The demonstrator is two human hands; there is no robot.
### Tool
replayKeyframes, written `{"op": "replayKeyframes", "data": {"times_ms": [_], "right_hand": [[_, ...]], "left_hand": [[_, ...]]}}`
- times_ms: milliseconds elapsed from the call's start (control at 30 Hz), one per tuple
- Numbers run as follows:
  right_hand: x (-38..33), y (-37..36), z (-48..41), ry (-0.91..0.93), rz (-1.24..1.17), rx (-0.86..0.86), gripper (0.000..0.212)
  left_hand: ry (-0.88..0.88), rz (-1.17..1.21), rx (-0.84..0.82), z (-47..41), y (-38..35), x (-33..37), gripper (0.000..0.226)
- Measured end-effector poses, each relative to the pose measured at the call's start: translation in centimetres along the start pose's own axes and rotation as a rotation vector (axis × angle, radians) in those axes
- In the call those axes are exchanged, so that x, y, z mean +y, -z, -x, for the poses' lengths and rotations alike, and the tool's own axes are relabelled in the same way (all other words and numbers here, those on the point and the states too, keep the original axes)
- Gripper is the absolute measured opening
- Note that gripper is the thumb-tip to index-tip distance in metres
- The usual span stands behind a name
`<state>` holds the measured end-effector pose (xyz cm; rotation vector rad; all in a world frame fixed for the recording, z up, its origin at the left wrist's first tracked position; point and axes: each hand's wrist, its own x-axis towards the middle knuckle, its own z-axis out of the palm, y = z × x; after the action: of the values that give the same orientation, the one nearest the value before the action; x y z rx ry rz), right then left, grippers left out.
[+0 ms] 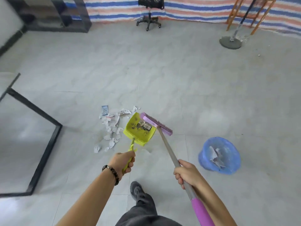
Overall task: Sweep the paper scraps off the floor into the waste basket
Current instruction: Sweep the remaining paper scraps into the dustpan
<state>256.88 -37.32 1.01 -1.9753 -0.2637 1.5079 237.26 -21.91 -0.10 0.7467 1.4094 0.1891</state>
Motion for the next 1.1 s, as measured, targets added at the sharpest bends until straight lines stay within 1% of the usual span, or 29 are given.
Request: {"op": "replayKeyframes", "data": {"times_ms": [100, 133, 233, 433, 533, 567, 667, 733, 800, 833, 867, 967, 1033, 1067, 1100], "right_hand": [[-3.6, -3.9, -3.4, -0.043, 0.133, -0.065, 0.011], [-4.8, -5.4, -4.6, -0.052, 0.185, -0.084, 0.014], [-8.2, -10.0, -7.5, -0.069, 0.339, -0.141, 0.031], [-15.7, -18.3, -11.1, 0.014, 0.6, -0.295, 0.036], [-19.3, -21.9, -13.9, 0.105, 0.751, -0.381, 0.051], [-20.5, -23.1, -14.8, 0.14, 0.807, -0.41, 0.054], [-24.3, -27.1, -18.1, 0.248, 0.979, -0.507, 0.048], [-26.4, -29.9, -21.4, 0.306, 1.035, -0.564, 0.044], [-28.2, -33.0, -25.5, 0.322, 1.073, -0.614, 0.032], [-28.8, -34.5, -27.6, 0.294, 1.081, -0.637, 0.024], [-29.3, -35.9, -29.7, 0.251, 1.081, -0.659, 0.02], [-30.8, -37.9, -35.9, 0.197, 1.212, -0.709, 0.041], [-31.9, -37.6, -39.2, 0.153, 1.332, -0.727, 0.04], [-32.6, -36.8, -40.7, 0.155, 1.4, -0.729, 0.037], [-33.2, -35.8, -42.3, 0.199, 1.495, -0.735, 0.04]], "left_hand": [[0.055, 0.18, 0.069, -3.0, 5.0, 0.5, 0.013], [0.07, 0.227, 0.091, -3.9, 6.7, 0.7, 0.013], [0.11, 0.315, 0.165, -5.8, 11.3, 1.0, 0.014], [0.153, 0.451, 0.308, -7.2, 18.0, 0.5, 0.009], [0.178, 0.54, 0.378, -8.0, 19.5, 0.3, 0.008], [0.183, 0.574, 0.407, -8.2, 19.8, 0.3, 0.007], [0.184, 0.656, 0.5, -9.5, 20.2, 1.2, 0.01], [0.201, 0.719, 0.563, -10.6, 19.9, 1.8, 0.013], [0.225, 0.8, 0.616, -11.7, 19.1, 2.7, 0.014], [0.238, 0.837, 0.645, -12.2, 18.6, 3.2, 0.015], [0.259, 0.87, 0.674, -12.7, 17.9, 3.7, 0.014], [0.343, 0.963, 0.775, -14.4, 15.0, 5.8, 0.012], [0.397, 1.026, 0.825, -15.8, 12.5, 7.7, 0.014], [0.417, 1.06, 0.845, -16.5, 11.3, 8.6, 0.015], [0.434, 1.095, 0.869, -17.2, 10.2, 9.5, 0.015]]}}
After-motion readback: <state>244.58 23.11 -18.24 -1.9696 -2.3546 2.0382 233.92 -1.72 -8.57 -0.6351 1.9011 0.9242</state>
